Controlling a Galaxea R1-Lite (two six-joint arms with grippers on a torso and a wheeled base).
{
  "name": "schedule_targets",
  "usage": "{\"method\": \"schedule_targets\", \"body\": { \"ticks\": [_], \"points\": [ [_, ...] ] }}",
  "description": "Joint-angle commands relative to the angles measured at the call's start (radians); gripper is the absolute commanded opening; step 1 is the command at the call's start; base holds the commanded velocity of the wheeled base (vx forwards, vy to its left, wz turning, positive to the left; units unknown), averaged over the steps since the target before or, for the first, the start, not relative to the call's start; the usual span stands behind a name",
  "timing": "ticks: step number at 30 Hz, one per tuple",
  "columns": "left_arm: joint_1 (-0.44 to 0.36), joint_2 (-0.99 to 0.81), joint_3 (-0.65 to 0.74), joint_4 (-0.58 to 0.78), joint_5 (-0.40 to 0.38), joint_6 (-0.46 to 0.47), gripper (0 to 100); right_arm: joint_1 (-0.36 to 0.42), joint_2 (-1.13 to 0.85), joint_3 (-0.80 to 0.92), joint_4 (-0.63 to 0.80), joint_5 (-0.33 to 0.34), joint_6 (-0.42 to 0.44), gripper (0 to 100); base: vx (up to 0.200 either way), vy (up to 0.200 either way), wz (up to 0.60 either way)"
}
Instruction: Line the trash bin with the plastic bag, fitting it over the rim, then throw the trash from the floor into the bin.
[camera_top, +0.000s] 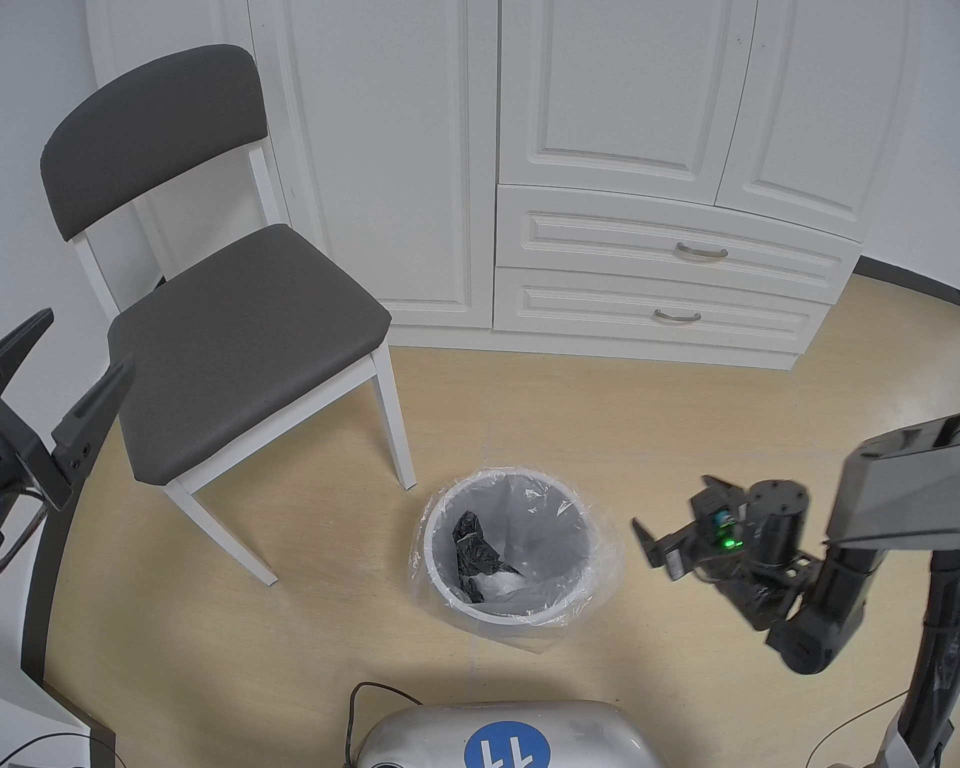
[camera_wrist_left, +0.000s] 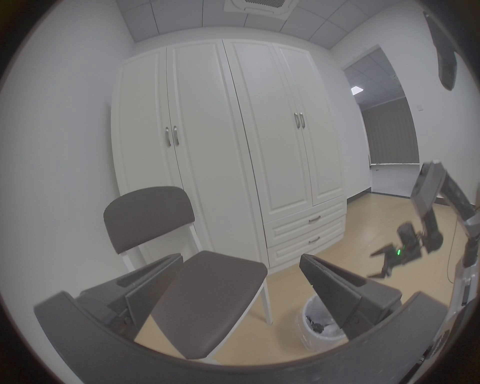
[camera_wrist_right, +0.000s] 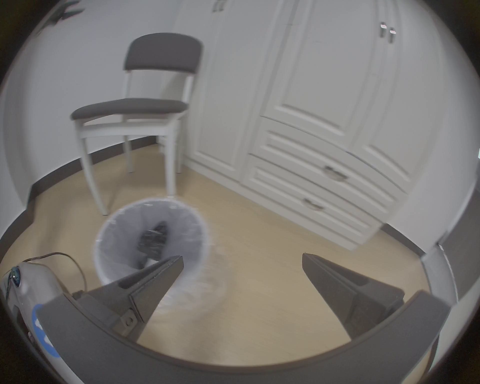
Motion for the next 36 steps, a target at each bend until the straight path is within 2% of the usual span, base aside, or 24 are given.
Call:
{"method": "schedule_targets", "body": {
  "ticks": [1,3,4,5,9,10,14,16,20,21,22,26,30,32,36],
  "points": [
    [0.086,-0.101,0.088,0.036,0.011,-0.008,100,-0.235,-0.375,0.231,-0.017,0.049,0.053,100,0.000,0.000,0.00],
    [0.131,-0.176,0.102,0.082,0.000,-0.041,100,-0.304,-0.464,0.279,-0.017,0.049,0.069,100,0.000,0.000,0.00],
    [0.134,-0.188,0.102,0.092,-0.001,-0.045,100,-0.313,-0.476,0.285,-0.017,0.049,0.072,100,0.000,0.000,0.00],
    [0.137,-0.265,0.103,0.159,-0.004,-0.080,100,-0.346,-0.551,0.316,-0.017,0.049,0.098,100,0.000,0.000,0.00],
    [0.132,-0.392,0.092,0.290,-0.004,-0.156,100,-0.349,-0.669,0.345,-0.017,0.032,0.208,100,0.000,0.000,0.00],
    [0.132,-0.439,0.079,0.339,-0.003,-0.179,100,-0.350,-0.732,0.346,-0.017,0.011,0.231,100,0.000,0.000,0.00],
    [0.132,-0.488,0.037,0.375,0.006,-0.186,100,-0.341,-0.877,0.284,-0.017,-0.057,0.236,100,0.000,0.000,0.00],
    [0.132,-0.495,0.013,0.377,0.008,-0.186,100,-0.335,-0.944,0.235,0.036,-0.071,0.236,100,0.000,0.000,0.00],
    [0.134,-0.514,-0.062,0.382,0.011,-0.186,100,-0.260,-1.214,0.083,0.412,-0.091,0.254,100,0.000,0.000,0.00],
    [0.134,-0.517,-0.069,0.383,0.011,-0.186,100,-0.250,-1.245,0.069,0.460,-0.091,0.262,100,0.000,0.000,0.00],
    [0.137,-0.524,-0.085,0.391,0.011,-0.188,100,-0.240,-1.335,0.032,0.619,-0.092,0.285,100,0.000,0.000,0.00],
    [0.140,-0.541,-0.136,0.441,0.020,-0.185,100,-0.247,-1.512,-0.055,0.937,-0.103,0.360,100,0.000,0.000,0.00],
    [0.140,-0.535,-0.187,0.464,0.061,-0.177,100,-0.254,-1.584,-0.109,1.038,-0.114,0.406,100,0.000,0.000,0.00],
    [0.140,-0.512,-0.265,0.481,0.080,-0.174,100,-0.272,-1.650,-0.163,1.072,-0.117,0.412,100,0.000,0.000,0.00],
    [0.140,-0.498,-0.352,0.481,0.098,-0.174,100,-0.364,-1.719,-0.284,1.089,-0.105,0.403,100,0.000,0.000,0.00]
  ]
}}
